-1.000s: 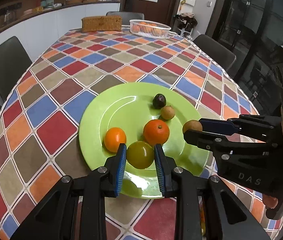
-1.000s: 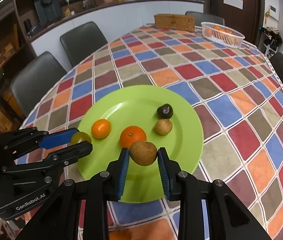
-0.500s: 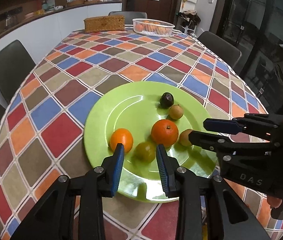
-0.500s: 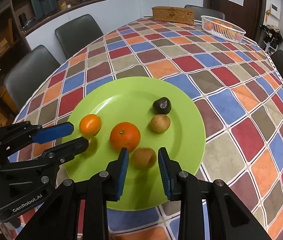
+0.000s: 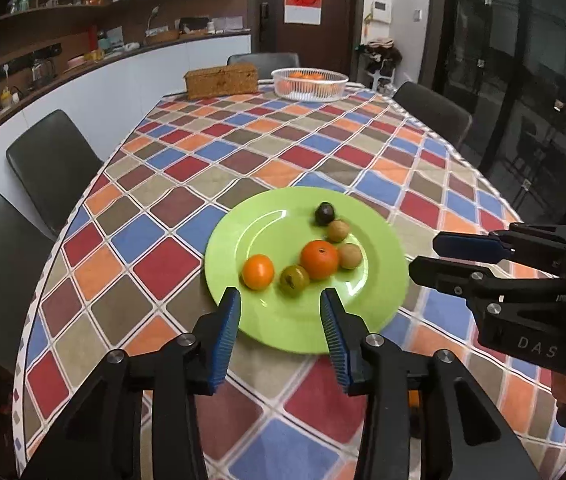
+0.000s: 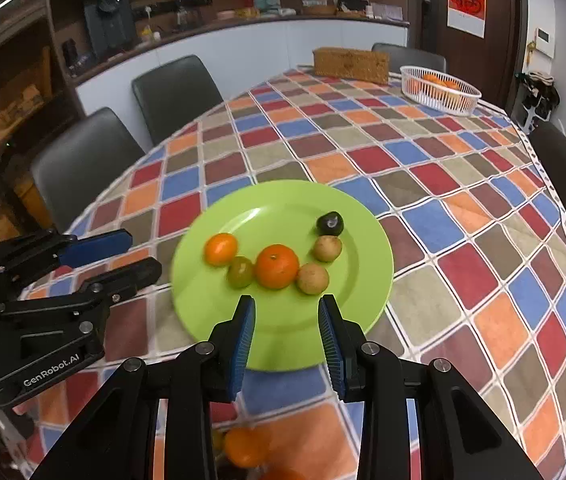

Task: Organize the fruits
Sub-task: 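Withdraw both open grippers from the plate toward the remaining fruits, then move left gripper to the dark plum while right gripper approaches the large orange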

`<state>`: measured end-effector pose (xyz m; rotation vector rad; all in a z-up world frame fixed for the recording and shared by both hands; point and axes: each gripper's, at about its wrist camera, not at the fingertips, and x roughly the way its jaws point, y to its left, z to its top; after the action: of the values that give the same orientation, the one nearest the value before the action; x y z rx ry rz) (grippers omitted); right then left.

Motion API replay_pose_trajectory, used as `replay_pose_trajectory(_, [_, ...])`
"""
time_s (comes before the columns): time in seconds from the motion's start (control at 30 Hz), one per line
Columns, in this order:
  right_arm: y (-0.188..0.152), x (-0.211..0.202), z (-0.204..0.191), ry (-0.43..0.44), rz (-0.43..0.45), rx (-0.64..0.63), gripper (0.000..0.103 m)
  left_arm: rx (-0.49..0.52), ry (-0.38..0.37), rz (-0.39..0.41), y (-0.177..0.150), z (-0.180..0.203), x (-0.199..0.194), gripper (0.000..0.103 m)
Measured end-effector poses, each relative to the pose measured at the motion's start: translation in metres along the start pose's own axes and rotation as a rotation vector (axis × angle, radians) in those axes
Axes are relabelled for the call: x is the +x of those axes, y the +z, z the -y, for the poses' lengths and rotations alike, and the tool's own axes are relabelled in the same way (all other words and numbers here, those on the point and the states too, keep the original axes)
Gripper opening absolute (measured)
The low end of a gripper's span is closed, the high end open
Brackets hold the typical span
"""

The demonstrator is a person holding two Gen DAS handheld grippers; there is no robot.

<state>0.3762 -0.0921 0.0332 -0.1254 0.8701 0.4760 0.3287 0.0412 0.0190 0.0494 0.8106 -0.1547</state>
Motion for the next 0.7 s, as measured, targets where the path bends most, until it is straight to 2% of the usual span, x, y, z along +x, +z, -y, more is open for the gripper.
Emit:
replay_pose_trajectory(0.07, [-0.004,-0.013,-0.003,0.006,0.02,-0.006,0.034,0.01,0.0,0.015,-0.004,0.005,-0.013,0.041])
replay_pose_trajectory(0.13, [-0.009,-0.027,-0.007,0.008,0.038,-0.011,0.041,0.022,0.001,0.034,-0.008,0.012,-0.027,0.043])
replay_pose_trajectory(0.37, [-0.031,-0.072,-0.018,0.027,0.103,-0.03,0.043,0.062,-0.02,0.106,-0.023,0.035,-0.069,0.049])
replay_pose_trajectory(0.43, [-0.038,-0.083,-0.02,0.022,0.122,-0.04,0.049,0.07,-0.021,0.124,-0.029,0.042,-0.079,0.049])
replay_pose_trajectory(0.7, [-0.064,-0.107,-0.019,0.013,0.158,-0.073,0.049,0.095,-0.028,0.172,-0.054,0.068,-0.099,0.058])
